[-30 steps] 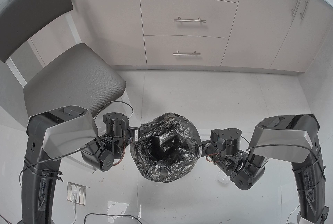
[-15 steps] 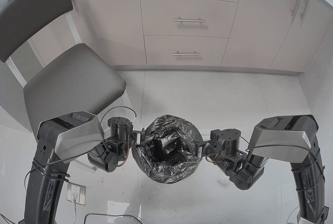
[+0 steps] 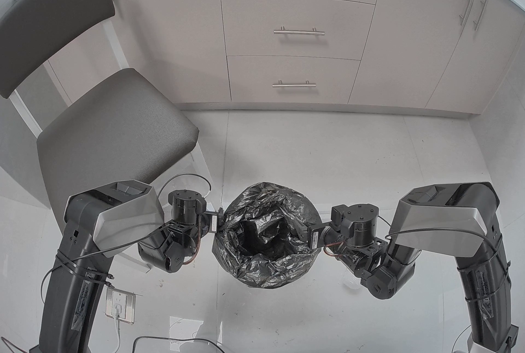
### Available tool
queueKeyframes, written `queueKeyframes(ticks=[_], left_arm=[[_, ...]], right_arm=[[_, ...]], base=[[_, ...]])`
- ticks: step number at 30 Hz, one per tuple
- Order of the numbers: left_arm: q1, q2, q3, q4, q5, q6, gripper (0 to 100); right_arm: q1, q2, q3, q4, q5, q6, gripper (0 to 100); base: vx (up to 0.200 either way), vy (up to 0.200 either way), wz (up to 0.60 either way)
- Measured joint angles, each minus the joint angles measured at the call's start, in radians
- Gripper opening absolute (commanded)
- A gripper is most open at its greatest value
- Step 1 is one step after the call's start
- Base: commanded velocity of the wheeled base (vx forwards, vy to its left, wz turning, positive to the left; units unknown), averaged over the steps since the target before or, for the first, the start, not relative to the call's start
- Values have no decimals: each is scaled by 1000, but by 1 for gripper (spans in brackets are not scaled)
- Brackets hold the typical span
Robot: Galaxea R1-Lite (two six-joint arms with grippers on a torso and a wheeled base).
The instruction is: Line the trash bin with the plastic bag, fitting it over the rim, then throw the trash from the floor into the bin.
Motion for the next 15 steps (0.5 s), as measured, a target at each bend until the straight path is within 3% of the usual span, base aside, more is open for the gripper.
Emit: queueKeyframes(ticks=[10,15], left_arm=[[-17,-69,66,3,0,-91,100],[-58,-171,142,3,0,-152,100]], right_arm=[[-2,-42,17,4,9,0,100],[-2,-74,-26,91,25,-9,100]], base=[[0,0,0],[0,0,0]])
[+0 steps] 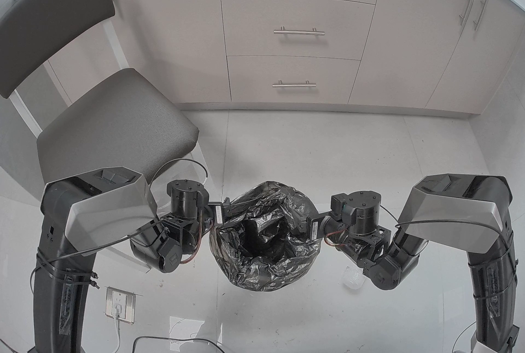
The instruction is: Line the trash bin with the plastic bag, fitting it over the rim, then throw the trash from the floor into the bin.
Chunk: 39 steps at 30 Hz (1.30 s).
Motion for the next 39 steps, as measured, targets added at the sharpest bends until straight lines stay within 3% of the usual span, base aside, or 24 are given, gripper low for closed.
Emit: queueKeyframes(ticks=[9,14,22,39], left_arm=[[-115,-102,67,-10,0,-15,100],[-148,-108,61,-11,0,56,100],[-137,-50,-10,15,1,156,100],[-87,24,-188,192,-2,170,100]], right_arm=[[-1,0,-57,24,3,19,100],[-6,7,-61,19,3,19,100],[-9,11,-62,17,3,19,100],[-5,18,-63,16,4,21,100]], base=[[0,0,0],[0,0,0],[0,0,0],[0,0,0]])
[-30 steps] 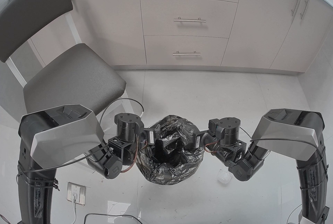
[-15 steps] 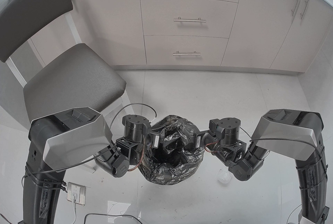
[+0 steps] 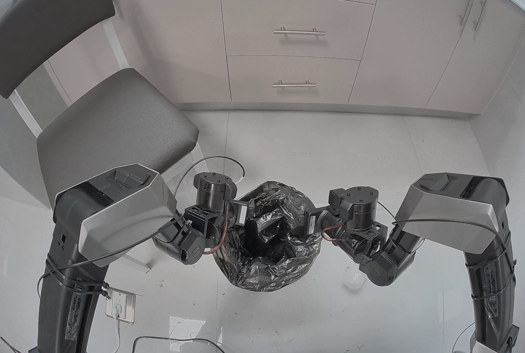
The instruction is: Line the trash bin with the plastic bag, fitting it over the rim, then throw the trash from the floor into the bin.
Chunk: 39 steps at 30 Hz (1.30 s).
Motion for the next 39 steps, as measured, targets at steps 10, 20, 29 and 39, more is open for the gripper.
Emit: queueKeyframes(ticks=[10,20,29,39], left_arm=[[32,21,-96,74,2,0,100],[68,46,-192,130,4,-1,100],[80,71,-264,181,2,0,100],[108,117,-315,227,7,0,100]], right_arm=[[1,0,1,-17,-1,-1,100],[1,0,1,-17,-1,-1,100],[1,0,0,-17,-1,-1,100],[2,2,-1,-17,-1,-1,100]], base=[[0,0,0],[0,0,0],[0,0,0],[0,0,0]])
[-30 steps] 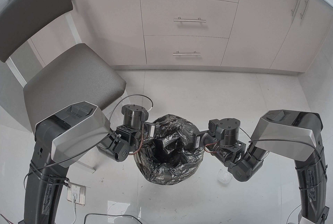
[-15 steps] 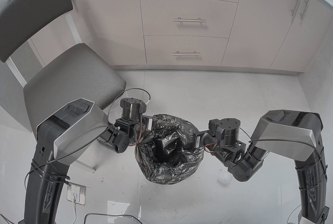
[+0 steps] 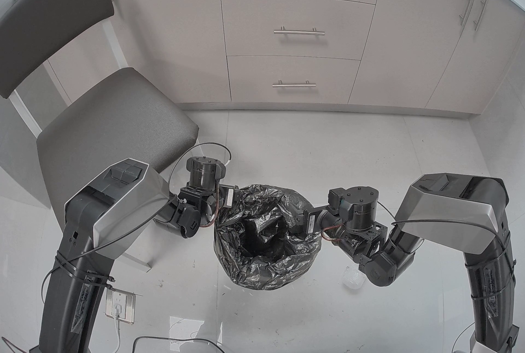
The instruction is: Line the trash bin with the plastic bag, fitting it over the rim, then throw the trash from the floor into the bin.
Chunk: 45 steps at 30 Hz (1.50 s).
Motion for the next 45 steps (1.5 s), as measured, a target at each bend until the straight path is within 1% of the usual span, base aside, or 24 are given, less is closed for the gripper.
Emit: queueKeyframes(ticks=[5,16,29,32,38,45], left_arm=[[16,15,-17,15,0,0,100],[12,52,-18,47,-4,2,100],[27,55,14,64,-4,-16,100],[33,41,53,62,-4,-41,100],[29,-20,178,52,-4,-114,100],[14,-141,342,36,-4,-223,100]], right_arm=[[0,4,-1,0,0,0,100],[0,6,-4,0,0,0,100],[-3,14,-13,0,-2,0,100],[-3,14,-13,0,-2,0,100],[-3,11,-10,-3,-2,1,100],[-10,2,-9,-7,-3,0,100]], base=[[0,0,0],[0,0,0],[0,0,0],[0,0,0],[0,0,0],[0,0,0]])
